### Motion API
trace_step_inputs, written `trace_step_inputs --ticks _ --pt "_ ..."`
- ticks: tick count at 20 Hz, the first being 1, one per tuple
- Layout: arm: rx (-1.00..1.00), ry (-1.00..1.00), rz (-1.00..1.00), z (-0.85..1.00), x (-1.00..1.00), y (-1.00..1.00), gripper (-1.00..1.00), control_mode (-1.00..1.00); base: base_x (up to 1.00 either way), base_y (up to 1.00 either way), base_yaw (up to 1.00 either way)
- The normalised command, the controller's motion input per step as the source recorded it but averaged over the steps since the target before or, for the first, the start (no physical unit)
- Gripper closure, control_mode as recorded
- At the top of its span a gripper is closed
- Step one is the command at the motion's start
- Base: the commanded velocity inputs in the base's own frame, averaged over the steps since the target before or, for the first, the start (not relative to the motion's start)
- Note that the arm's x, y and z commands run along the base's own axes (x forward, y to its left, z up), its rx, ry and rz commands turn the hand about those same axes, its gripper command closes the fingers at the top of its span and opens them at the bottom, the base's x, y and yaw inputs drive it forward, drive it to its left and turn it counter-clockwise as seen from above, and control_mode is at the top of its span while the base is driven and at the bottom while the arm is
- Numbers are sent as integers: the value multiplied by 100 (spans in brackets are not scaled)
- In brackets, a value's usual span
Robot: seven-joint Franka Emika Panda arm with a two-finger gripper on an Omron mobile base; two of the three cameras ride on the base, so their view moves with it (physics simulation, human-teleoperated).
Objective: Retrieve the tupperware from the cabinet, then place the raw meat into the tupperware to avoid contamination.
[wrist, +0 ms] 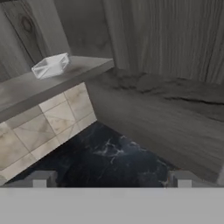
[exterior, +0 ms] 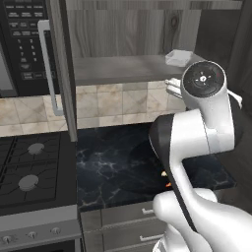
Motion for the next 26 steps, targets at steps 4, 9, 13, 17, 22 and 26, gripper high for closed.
trace_step_inputs --ticks 4,9,13,17,22,26 --pt "2 -9 0 52 0 -19 -100 -100 0 0 0" --pt "2 -8 0 49 0 -19 -100 -100 0 0 0" --pt "1 -7 0 33 2 -15 -100 -100 0 0 0" --pt "0 -5 0 15 16 -8 -100 -100 0 0 0" --pt "0 -3 0 1 26 -9 -100 -100 0 0 0" --pt "0 -3 0 0 34 -12 -100 -100 0 0 0"
